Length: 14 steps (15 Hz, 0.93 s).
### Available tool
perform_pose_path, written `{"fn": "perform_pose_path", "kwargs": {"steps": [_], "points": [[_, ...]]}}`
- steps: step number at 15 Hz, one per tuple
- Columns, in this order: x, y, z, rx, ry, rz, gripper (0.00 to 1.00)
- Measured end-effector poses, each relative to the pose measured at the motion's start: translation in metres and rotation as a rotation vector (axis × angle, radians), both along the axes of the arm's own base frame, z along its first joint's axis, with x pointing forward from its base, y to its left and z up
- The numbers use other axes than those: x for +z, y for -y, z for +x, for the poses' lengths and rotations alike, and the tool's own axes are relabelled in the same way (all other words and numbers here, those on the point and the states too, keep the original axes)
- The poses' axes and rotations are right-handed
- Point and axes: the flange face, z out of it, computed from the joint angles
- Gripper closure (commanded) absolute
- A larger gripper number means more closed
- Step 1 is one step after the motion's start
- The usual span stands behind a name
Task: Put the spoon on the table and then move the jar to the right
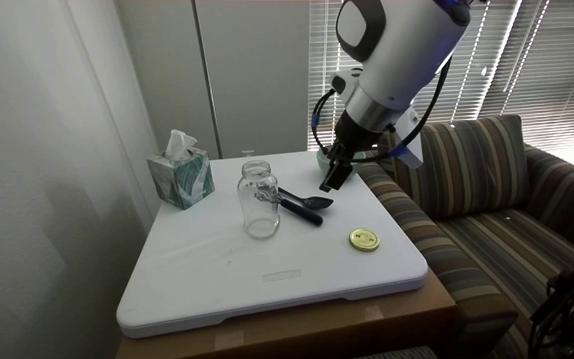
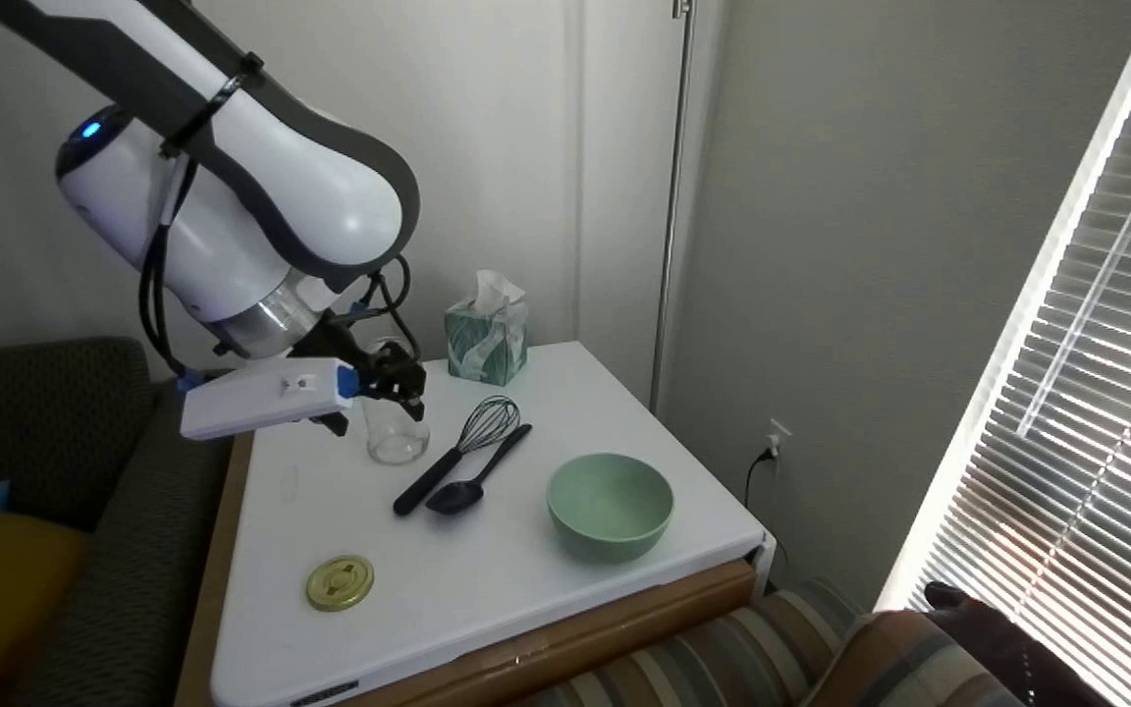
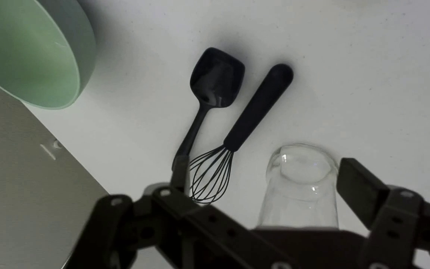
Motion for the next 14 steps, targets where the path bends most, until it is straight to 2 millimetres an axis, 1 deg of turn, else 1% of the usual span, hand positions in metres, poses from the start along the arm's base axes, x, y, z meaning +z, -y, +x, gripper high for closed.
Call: {"fn": "perform_pose_path", "kwargs": {"steps": [3, 6, 11, 14], "points": [[-0.005, -0.005, 0.006, -0.066, 0.039, 0.031, 0.0], [0.0, -0.012, 0.017, -0.178, 0.086, 0.104, 0.0], [0.022, -0.016, 0.036, -0.32, 0.155, 0.189, 0.0], [0.04, -0.019, 0.042, -0.394, 0.147, 0.261, 0.0]]}}
